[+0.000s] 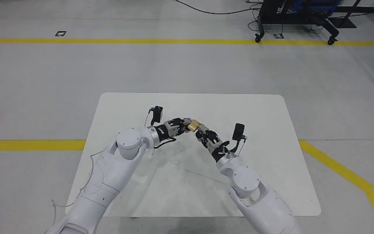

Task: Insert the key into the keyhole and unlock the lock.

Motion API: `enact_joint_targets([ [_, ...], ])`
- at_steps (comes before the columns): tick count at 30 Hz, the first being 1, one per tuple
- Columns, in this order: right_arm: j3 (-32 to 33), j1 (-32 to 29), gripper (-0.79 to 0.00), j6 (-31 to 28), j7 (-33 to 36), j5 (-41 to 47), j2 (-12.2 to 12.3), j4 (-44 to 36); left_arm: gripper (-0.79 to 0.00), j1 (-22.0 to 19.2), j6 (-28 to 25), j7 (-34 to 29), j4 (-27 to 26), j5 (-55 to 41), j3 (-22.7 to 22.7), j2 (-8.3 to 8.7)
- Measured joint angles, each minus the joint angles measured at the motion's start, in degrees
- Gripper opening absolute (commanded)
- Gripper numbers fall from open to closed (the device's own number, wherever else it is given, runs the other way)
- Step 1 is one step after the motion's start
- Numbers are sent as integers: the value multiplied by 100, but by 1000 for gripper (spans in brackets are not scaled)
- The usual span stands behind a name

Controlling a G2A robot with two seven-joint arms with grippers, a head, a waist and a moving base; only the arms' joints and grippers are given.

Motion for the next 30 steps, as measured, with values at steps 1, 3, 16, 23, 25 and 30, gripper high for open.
enact_joint_targets([
  [1,17,-23,-520,3,10,-2,0,-13,-785,1,-2,9,2,8,-10,1],
  [3,65,-93,-468,14,40,-33,6,-57,-785,5,1,22,5,19,-41,5],
  [16,322,-410,-785,101,198,-382,43,-317,-785,8,142,-210,11,-83,-75,4],
  [23,327,-422,-785,101,259,-463,26,-329,-785,-29,157,-299,55,-75,-21,-12],
  [25,332,-426,-785,112,259,-478,20,-332,-785,-37,151,-326,69,-89,-18,-15],
  [30,337,-435,-785,127,254,-507,4,-337,-785,-42,148,-385,72,-97,9,-24],
])
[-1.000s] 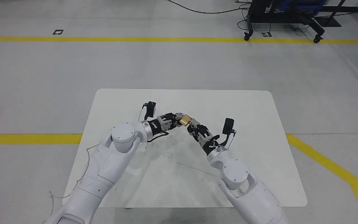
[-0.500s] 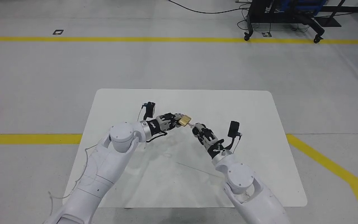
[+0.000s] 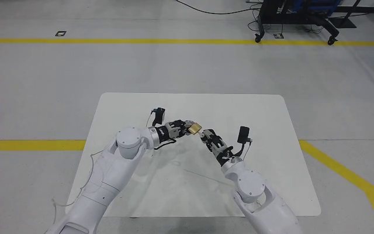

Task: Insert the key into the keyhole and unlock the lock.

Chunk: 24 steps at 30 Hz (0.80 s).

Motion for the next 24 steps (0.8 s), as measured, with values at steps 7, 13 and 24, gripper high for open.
enact_joint_targets([
  [7,31,-42,-785,-15,-1,-20,-17,-33,-785,-8,60,-37,36,-57,-16,-5],
  [13,80,-110,-582,-28,45,-24,-24,-72,-785,-13,92,-23,43,-66,-21,-9],
  [24,137,-241,-591,-28,134,-125,-30,-196,-785,-11,67,-37,53,-85,-45,-12],
])
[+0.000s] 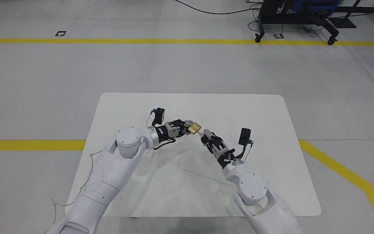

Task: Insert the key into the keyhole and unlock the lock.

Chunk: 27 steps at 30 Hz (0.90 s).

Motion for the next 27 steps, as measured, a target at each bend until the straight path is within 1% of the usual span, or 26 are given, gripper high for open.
enact_joint_targets([
  [2,2,-17,-591,4,23,-35,0,-22,-785,-6,7,-12,5,2,3,-1],
  [4,-2,-24,-622,25,40,-81,-2,-38,-785,-9,16,-26,5,5,12,-3],
  [5,-6,-22,-785,41,45,-96,-3,-41,-785,-10,16,-32,3,6,16,-4],
  [19,-40,85,-785,184,81,-211,-43,-12,-785,-14,-32,-204,-17,55,15,4],
  [26,-64,129,-785,222,13,-272,-67,9,-785,-42,72,-384,21,39,62,3],
  [27,-76,143,-646,228,5,-272,-74,19,-785,-50,72,-387,32,40,71,0],
])
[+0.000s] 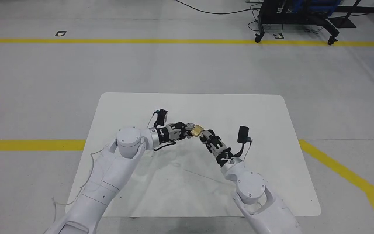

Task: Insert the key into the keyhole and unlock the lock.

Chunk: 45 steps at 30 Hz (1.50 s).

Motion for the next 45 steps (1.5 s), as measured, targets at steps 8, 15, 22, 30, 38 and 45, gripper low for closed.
enact_joint_targets([
  [8,62,-25,0,-4,-58,170,-28,-42,-785,7,10,161,58,-210,-92,-12],
  [15,77,-33,0,1,-59,177,-26,-50,-785,87,-126,380,-27,-337,-206,-11],
  [22,93,-63,0,-63,15,261,-35,-97,-785,280,-959,586,-343,-444,-456,5],
  [30,557,-135,-28,-564,2047,2470,6,19,-785,547,-1510,118,-531,-648,-699,64],
  [38,395,86,-462,-839,2916,3102,-17,394,-785,474,-1332,-84,-412,-939,-610,33],
  [45,140,312,-496,-1080,3077,3182,-61,773,-785,405,-1217,-214,-281,-1205,-572,6],
])
